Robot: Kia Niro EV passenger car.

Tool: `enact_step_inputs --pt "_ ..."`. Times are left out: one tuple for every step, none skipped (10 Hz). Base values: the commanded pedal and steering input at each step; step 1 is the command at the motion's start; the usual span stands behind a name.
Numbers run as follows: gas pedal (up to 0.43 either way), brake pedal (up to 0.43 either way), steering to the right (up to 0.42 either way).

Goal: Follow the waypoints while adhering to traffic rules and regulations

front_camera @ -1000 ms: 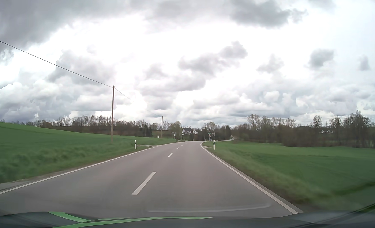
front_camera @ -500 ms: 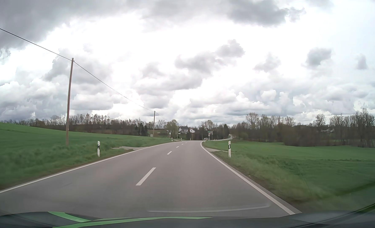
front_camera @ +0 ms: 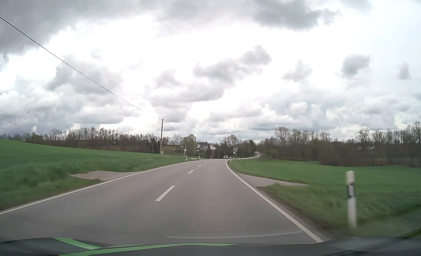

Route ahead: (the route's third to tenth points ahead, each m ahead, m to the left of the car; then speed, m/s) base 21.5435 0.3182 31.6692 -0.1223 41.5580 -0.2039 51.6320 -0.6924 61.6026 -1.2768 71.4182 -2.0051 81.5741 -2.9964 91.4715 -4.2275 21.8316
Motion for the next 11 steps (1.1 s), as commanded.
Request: enact_step_inputs --pt "0.138 0.000 0.005" --pt "0.138 0.000 0.005" --pt "0.138 0.000 0.005" --pt "0.138 0.000 0.005" --pt "0.138 0.000 0.005" --pt "0.138 0.000 0.005" --pt "0.138 0.000 0.005" --pt "0.138 0.000 0.006" --pt "0.138 0.000 0.006" --pt "0.138 0.000 0.006" --pt "0.138 0.000 0.006"
